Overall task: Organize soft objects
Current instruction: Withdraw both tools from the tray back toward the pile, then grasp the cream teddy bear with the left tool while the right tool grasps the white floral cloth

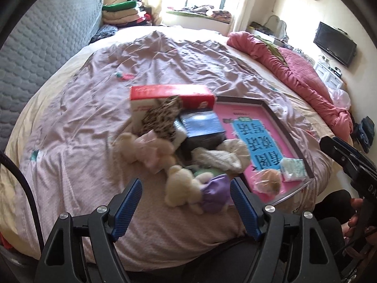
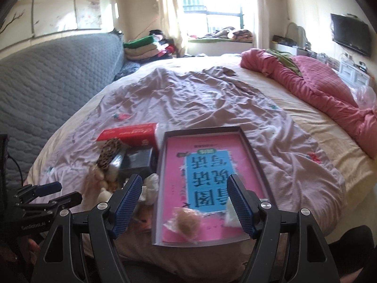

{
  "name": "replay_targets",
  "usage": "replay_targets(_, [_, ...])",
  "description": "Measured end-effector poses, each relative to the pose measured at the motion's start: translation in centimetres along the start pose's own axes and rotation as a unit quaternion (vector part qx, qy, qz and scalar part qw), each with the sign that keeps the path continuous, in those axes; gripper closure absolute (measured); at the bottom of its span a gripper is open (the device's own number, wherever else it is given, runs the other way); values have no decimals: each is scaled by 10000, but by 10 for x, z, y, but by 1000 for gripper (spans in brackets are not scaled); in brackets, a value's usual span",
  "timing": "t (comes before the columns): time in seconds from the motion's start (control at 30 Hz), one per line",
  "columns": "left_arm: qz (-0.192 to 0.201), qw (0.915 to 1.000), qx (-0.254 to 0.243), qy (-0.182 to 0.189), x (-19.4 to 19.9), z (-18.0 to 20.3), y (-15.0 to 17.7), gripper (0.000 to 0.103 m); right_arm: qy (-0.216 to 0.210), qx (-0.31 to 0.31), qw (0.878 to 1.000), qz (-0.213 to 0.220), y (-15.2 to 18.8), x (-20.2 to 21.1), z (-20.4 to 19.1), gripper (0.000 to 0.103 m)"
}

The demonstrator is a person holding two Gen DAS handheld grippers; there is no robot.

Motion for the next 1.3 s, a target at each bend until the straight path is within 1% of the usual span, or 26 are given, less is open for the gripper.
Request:
replay_targets(0.17, [-113,9999,108,-40,-5,-15,12,26,-165,85,9997,-174,10,-7,-14,27])
replay_targets(0.37, [-226,9996,179,-62,-15,-21,18,26,-179,276,9987,-393,19,-19,-25,27])
replay_targets(0.67, [-317,9994,150,71,-32,-13,21,26,-154,456,9970,-606,33,-38,-31,27])
replay_targets(0.97, [-374,9988,257,162,-54,-24,20,26,-128,553,9950,-822,46,-60,-36,27])
replay_targets(1.3, [-465,9959,641,440,-77,-36,12,23,-68,513,9945,-905,47,-78,-37,27])
Point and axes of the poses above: each gripper's, at about its wrist camera, not at the fingertips, and x roughly against the way its jaws point, z to its right, y to its underside, the point moved 2 cm from there along -x, roughly the way its jaws point, and after that the axes turned 10 degrees about -x, right-handed, at the moved point
